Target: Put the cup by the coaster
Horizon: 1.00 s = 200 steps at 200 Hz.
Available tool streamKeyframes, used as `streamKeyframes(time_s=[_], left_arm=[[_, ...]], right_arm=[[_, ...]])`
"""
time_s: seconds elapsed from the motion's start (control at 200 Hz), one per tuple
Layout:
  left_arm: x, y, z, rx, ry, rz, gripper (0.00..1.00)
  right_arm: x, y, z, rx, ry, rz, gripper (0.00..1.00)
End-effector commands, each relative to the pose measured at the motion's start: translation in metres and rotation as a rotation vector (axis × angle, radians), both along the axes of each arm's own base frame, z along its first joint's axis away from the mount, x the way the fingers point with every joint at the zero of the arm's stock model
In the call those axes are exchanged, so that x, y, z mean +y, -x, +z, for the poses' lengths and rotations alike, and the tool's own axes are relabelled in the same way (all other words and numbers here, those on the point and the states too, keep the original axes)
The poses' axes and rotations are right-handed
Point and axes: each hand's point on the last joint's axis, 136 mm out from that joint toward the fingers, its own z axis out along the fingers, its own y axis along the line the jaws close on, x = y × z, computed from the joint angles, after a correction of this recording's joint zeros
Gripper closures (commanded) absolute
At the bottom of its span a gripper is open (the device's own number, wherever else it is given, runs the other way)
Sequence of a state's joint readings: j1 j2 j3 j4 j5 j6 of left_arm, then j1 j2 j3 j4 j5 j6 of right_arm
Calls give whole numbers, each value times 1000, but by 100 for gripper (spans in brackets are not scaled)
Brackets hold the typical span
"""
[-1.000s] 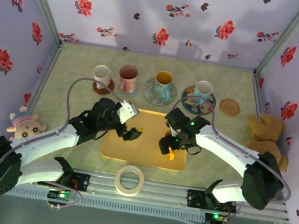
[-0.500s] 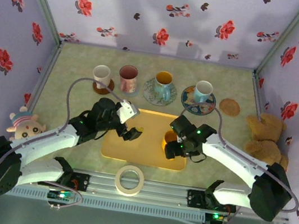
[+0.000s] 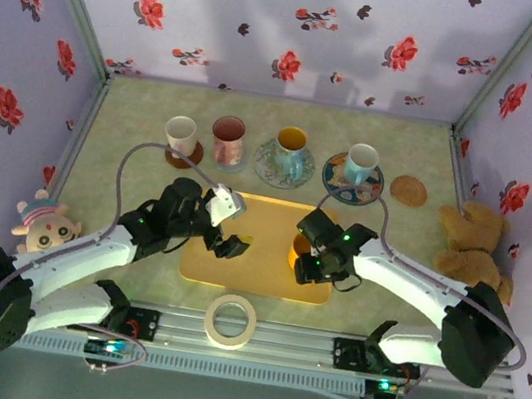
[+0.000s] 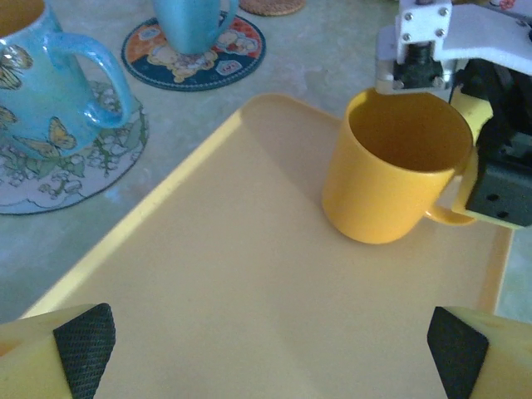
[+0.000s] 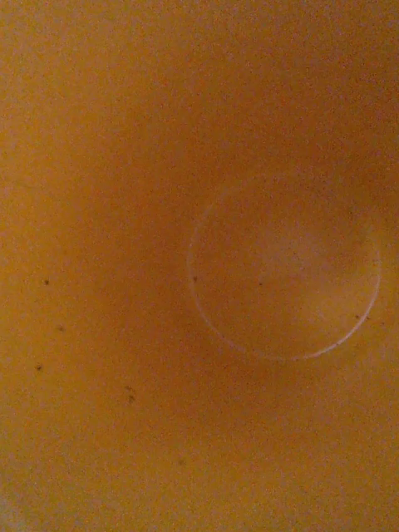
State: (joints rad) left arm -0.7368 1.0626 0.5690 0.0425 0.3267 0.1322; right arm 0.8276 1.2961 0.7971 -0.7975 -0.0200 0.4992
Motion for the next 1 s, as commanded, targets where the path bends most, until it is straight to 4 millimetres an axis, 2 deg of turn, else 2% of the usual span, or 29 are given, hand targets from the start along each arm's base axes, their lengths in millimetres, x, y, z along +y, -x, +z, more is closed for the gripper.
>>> streamKeyframes(time_s=[0.0, 0.255, 0.61, 0.995], left_arm=[[1, 15, -7, 17, -17, -60, 0], [-3, 21, -13, 26, -20, -86, 0], [-6, 17, -14, 28, -10, -77, 0], [-8, 15, -13, 28, -9, -71, 0]], right_arm=[[-6, -5, -5, -31, 30, -26, 46], [-4, -8, -8, -40, 32, -23, 53], [-4, -11, -13, -42, 49, -27, 58], [-7, -16, -4, -83, 51, -31, 69]])
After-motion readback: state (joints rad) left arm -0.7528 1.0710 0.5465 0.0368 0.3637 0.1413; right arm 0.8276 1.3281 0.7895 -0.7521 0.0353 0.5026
